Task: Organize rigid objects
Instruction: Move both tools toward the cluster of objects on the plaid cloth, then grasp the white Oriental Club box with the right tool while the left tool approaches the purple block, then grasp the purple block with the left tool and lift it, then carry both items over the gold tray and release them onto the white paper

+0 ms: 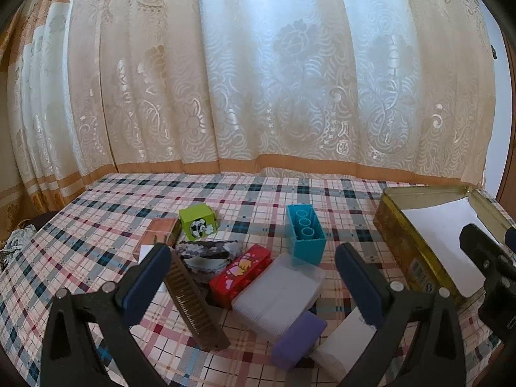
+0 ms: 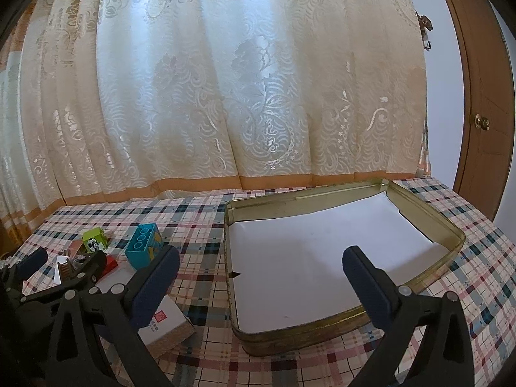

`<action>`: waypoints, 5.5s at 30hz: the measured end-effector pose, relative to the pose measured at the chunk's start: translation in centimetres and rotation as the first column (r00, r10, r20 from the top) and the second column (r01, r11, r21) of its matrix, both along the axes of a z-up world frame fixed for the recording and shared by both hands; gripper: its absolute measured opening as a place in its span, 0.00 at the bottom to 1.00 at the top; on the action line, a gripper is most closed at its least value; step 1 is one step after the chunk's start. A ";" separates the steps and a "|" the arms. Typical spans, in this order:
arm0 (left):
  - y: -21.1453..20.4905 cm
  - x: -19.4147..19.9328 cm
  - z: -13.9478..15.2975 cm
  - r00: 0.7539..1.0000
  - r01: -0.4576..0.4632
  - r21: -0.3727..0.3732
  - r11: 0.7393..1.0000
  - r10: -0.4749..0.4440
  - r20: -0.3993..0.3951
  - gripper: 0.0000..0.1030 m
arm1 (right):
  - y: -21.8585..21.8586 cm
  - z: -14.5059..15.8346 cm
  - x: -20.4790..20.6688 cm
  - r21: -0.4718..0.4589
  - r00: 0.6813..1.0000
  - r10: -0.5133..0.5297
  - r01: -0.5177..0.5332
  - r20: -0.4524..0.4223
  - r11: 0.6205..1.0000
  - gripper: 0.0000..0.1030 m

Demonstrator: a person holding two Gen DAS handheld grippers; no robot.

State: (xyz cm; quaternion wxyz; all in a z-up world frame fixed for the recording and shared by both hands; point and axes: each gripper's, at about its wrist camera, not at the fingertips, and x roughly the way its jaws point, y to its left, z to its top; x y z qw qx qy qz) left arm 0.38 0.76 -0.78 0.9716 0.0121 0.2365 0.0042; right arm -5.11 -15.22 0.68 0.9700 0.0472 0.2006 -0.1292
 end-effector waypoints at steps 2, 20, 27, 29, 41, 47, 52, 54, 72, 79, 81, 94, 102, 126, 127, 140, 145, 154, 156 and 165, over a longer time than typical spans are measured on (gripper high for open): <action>0.1 -0.2 -0.1 1.000 0.002 -0.006 1.000 -0.002 -0.004 1.00 | 0.0 0.0 0.0 0.004 1.000 0.005 -0.005 0.000 1.000 1.00; 7.5 -3.3 -0.5 0.987 -0.100 0.039 0.994 0.104 -0.120 1.00 | 5.4 -2.5 1.5 0.073 0.860 0.474 -0.469 -0.191 0.880 0.86; 8.8 -4.3 -1.0 0.987 -0.064 0.053 0.997 0.071 -0.147 1.00 | 7.8 -5.0 2.7 0.091 0.754 0.564 -0.570 -0.336 0.816 0.86; 8.9 -4.4 -1.2 0.986 -0.057 0.054 0.997 0.065 -0.152 1.00 | 8.5 -5.2 2.7 0.017 0.760 0.539 -0.573 -0.363 0.820 0.86; 8.0 -5.0 -1.6 0.980 0.040 0.017 0.999 -0.036 -0.196 1.00 | 8.3 -6.3 4.3 -0.146 0.745 0.484 -0.601 -0.460 0.786 0.86; 7.0 -4.8 -1.8 0.974 0.066 0.005 0.998 -0.063 -0.216 1.00 | 8.6 -6.6 3.9 -0.147 0.700 0.532 -0.660 -0.476 0.736 0.71; 6.5 -4.5 -1.6 0.971 0.078 -0.041 0.996 -0.085 -0.222 1.00 | 6.4 -5.2 3.6 -0.049 0.712 0.570 -0.641 -0.409 0.766 0.45; 6.3 -4.5 -1.5 0.971 0.086 -0.039 0.996 -0.092 -0.221 1.00 | 5.7 -4.6 3.3 0.012 0.696 0.612 -0.657 -0.374 0.754 0.45; 6.4 -5.2 -1.3 0.972 0.092 -0.076 0.993 -0.107 -0.212 1.00 | 8.3 -6.5 5.5 -0.093 0.719 0.518 -0.621 -0.464 0.778 0.45; 5.7 -5.2 -1.6 0.968 0.126 -0.071 0.990 -0.138 -0.209 0.99 | 8.2 -6.3 4.7 -0.081 0.718 0.522 -0.620 -0.461 0.781 0.42; 5.5 -5.1 -1.7 0.957 0.161 -0.121 0.979 -0.185 -0.221 0.98 | 7.4 -5.1 3.8 -0.064 0.738 0.537 -0.610 -0.408 0.790 0.42; -0.3 -1.6 -2.2 0.900 0.311 -0.107 0.944 -0.329 -0.287 0.56 | 4.0 -1.7 2.3 -0.088 0.847 0.450 -0.490 -0.281 0.867 0.42; -1.7 0.0 -3.3 0.874 0.331 -0.082 0.940 -0.338 -0.349 0.18 | 3.1 -1.8 2.3 -0.064 0.850 0.447 -0.481 -0.278 0.874 0.43; -0.5 -3.2 -2.0 0.888 0.356 -0.104 0.929 -0.371 -0.274 0.19 | 1.2 -0.5 2.1 -0.019 0.869 0.443 -0.458 -0.221 0.889 0.42; -0.6 -3.3 -2.3 0.885 0.356 -0.094 0.930 -0.368 -0.285 0.20 | 1.3 -0.4 2.0 -0.023 0.868 0.446 -0.462 -0.220 0.887 0.42; -0.5 -1.8 -4.0 0.881 0.279 -0.090 0.956 -0.292 -0.372 0.17 | 1.5 -0.6 1.9 -0.041 0.865 0.449 -0.469 -0.227 0.882 0.42; -0.7 -2.5 -2.9 0.898 0.288 -0.112 0.951 -0.308 -0.314 0.17 | 0.5 -0.2 1.4 -0.047 0.868 0.452 -0.471 -0.207 0.881 0.42; -3.8 -2.5 1.0 0.907 0.343 -0.156 0.926 -0.370 -0.202 0.17 | -6.2 0.6 0.9 0.003 0.911 0.380 -0.384 -0.159 0.923 0.42; -5.3 -2.3 1.8 0.902 0.369 -0.154 0.916 -0.393 -0.177 0.17 | -7.7 0.7 0.8 0.003 0.923 0.353 -0.357 -0.155 0.934 0.42; -13.6 -0.7 3.3 0.878 0.450 -0.138 0.882 -0.465 -0.112 0.17 | -13.4 0.5 0.9 -0.027 0.960 0.223 -0.230 -0.167 0.973 0.42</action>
